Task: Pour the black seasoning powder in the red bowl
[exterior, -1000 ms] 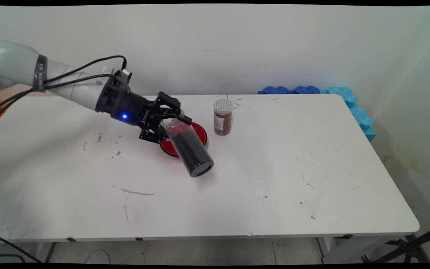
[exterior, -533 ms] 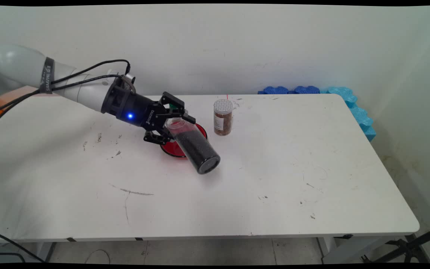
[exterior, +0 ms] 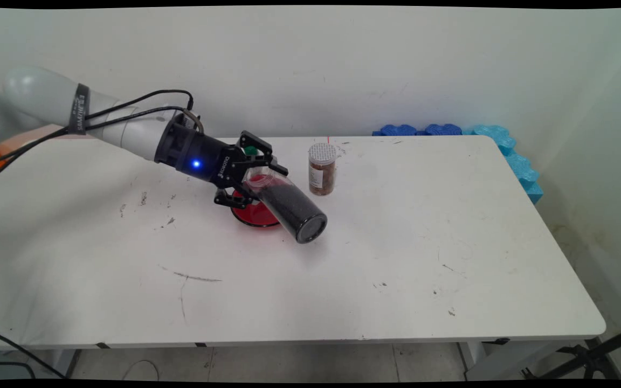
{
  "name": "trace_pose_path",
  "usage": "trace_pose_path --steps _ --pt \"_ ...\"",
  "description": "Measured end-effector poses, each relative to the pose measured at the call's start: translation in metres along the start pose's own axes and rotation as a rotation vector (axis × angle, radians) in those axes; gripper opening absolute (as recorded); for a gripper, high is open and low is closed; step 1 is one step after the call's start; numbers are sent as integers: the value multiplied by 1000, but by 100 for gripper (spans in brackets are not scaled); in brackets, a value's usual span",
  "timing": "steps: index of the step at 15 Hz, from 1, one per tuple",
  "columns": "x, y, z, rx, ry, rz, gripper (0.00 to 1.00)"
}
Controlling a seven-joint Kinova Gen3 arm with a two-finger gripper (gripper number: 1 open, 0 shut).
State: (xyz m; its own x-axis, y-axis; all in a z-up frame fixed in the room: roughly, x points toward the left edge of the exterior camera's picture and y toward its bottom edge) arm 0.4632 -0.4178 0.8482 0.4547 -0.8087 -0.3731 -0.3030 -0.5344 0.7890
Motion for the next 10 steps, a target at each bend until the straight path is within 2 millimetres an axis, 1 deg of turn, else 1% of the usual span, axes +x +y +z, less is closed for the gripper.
trace_pose_path --steps 10 --pt "14 1 5 -16 -15 -99 0"
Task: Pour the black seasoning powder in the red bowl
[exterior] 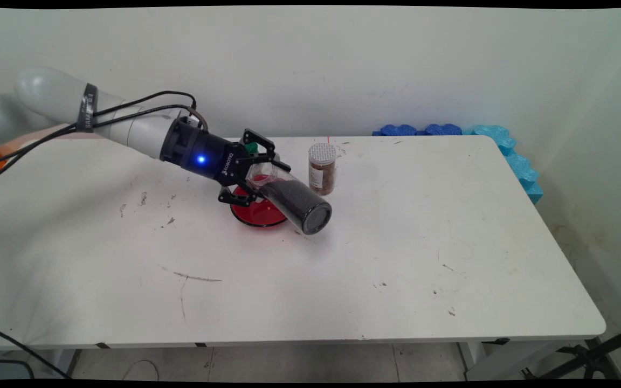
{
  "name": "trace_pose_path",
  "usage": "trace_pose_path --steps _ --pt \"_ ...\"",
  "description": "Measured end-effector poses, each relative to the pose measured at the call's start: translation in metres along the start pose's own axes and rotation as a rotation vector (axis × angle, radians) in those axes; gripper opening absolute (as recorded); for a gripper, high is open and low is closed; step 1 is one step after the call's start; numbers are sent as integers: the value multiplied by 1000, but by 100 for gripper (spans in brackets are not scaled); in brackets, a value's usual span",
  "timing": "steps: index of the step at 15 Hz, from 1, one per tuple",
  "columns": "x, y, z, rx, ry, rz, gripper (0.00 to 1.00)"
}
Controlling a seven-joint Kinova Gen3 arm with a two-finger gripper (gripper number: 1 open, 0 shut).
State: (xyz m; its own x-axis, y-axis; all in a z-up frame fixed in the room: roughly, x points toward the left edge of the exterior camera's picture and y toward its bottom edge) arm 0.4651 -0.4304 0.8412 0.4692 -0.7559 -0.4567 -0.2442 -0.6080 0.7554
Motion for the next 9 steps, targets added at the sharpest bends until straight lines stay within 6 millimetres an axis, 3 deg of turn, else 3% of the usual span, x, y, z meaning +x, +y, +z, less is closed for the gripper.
trace_pose_path --steps 9 --pt "14 0 2 -16 -5 -80 0"
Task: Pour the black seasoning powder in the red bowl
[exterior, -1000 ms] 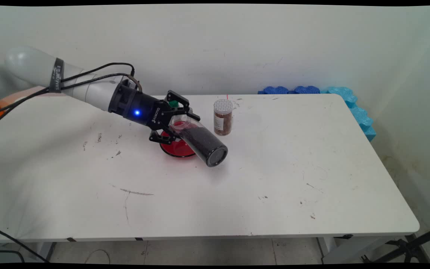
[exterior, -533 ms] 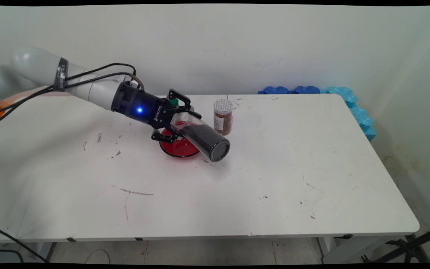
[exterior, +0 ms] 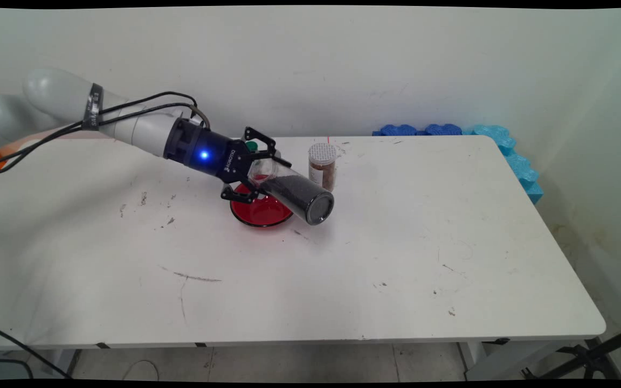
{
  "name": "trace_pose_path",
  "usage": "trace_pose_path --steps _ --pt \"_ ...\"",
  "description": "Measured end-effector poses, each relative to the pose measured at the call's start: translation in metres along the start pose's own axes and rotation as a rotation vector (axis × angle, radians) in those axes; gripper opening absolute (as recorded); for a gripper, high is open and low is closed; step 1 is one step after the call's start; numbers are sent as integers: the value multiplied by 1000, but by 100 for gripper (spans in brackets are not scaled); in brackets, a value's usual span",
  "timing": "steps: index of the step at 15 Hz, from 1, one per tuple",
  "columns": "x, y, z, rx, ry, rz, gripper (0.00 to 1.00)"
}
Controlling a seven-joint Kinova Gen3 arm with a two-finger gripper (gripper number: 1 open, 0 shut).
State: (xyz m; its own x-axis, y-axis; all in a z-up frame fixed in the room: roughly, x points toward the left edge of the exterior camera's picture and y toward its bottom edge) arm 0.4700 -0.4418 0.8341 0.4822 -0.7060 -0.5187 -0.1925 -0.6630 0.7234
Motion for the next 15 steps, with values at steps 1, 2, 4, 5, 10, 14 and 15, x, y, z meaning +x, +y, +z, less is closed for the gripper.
trace_pose_path --steps 1,2,4,5,10,14,15 --pt "1 0 0 -2 0 -7 0" --pt "3 1 0 -4 1 -17 0" --pt "5 1 1 -7 2 -31 0" --pt "6 1 1 -8 2 -40 0" --pt "9 0 1 -13 5 -78 0" --pt "11 0 0 -17 8 -108 0" --pt "11 0 1 -18 7 -113 0"
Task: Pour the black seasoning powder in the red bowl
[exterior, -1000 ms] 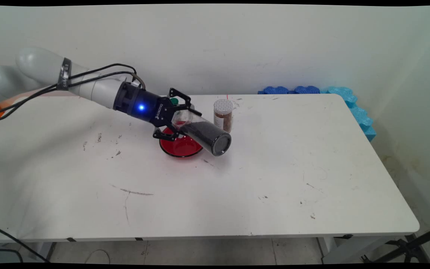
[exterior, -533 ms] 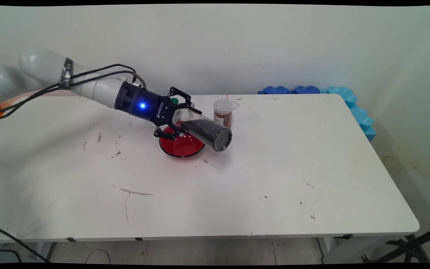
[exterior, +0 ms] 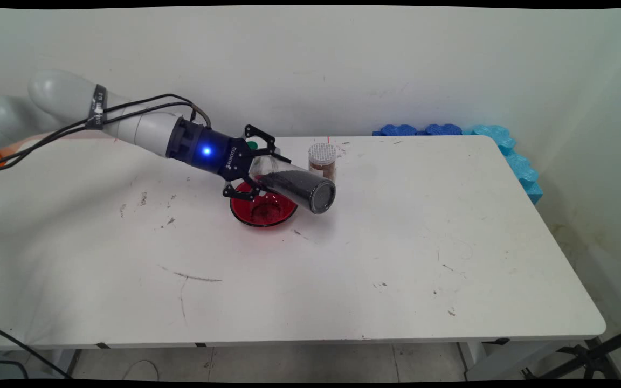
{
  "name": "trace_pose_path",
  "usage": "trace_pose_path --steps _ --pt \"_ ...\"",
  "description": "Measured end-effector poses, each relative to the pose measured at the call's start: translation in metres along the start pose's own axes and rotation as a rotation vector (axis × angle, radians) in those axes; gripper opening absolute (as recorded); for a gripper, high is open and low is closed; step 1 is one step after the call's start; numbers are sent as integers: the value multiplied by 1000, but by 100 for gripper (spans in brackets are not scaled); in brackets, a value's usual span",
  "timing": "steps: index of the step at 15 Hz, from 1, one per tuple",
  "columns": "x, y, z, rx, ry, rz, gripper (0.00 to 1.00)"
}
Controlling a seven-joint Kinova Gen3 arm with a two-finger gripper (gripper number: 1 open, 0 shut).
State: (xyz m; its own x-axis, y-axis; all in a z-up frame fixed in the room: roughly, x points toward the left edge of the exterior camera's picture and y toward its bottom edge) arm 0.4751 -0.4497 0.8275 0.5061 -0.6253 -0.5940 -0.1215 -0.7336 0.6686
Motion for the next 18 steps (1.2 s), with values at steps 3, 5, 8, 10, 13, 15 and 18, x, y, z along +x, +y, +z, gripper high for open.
trace_pose_path --steps 3,5,8,10,13,15,18 --pt "0 0 0 -1 -2 -8 0" --pt "0 -1 0 -1 -3 -12 0" --pt "-1 -1 0 -1 -4 -16 0" --pt "-1 -2 0 -1 -5 -19 0" --pt "-2 -3 0 -1 -5 -23 0" --pt "-2 -4 0 -1 -4 -27 0" --pt "-3 -4 0 -3 -5 -41 0"
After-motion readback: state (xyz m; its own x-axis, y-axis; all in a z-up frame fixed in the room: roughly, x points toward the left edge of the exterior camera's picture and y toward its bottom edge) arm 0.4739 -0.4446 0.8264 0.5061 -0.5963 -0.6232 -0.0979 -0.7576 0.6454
